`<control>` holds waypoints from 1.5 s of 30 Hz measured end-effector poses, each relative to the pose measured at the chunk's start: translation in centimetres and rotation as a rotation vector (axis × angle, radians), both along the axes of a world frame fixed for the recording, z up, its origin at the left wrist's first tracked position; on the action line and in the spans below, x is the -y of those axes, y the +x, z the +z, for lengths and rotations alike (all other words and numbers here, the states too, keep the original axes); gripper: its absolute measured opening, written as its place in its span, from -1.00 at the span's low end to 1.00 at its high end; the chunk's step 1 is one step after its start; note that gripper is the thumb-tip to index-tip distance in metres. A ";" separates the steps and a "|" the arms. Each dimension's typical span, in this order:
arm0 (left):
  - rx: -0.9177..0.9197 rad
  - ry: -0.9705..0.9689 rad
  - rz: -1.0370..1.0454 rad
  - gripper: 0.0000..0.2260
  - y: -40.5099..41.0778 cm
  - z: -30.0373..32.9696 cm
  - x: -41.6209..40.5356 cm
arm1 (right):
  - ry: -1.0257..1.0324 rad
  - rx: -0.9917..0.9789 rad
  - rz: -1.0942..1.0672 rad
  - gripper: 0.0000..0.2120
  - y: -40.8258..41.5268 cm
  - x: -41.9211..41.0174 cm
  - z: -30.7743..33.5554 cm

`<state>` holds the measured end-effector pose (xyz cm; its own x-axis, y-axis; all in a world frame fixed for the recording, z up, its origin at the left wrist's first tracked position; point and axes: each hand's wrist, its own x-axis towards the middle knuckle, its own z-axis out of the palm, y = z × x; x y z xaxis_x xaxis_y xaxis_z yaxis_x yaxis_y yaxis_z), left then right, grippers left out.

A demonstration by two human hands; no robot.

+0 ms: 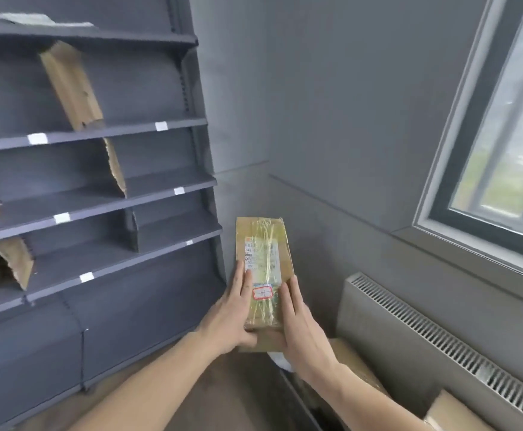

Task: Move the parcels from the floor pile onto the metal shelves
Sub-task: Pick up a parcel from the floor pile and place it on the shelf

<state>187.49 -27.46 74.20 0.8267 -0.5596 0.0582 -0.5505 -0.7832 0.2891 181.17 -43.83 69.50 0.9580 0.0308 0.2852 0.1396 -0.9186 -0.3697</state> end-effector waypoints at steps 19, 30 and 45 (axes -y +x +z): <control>-0.169 -0.026 0.790 -0.24 -4.8 3.0 -41.1 | -0.312 0.414 0.636 -0.27 9.9 -42.2 -1.5; -0.126 -0.176 1.049 0.11 -14.4 1.9 -61.2 | -0.329 0.059 0.964 -0.20 2.4 -64.5 4.1; -0.120 -0.061 1.476 0.06 -16.2 1.7 -80.5 | -0.142 0.128 1.423 -0.28 3.9 -88.0 4.7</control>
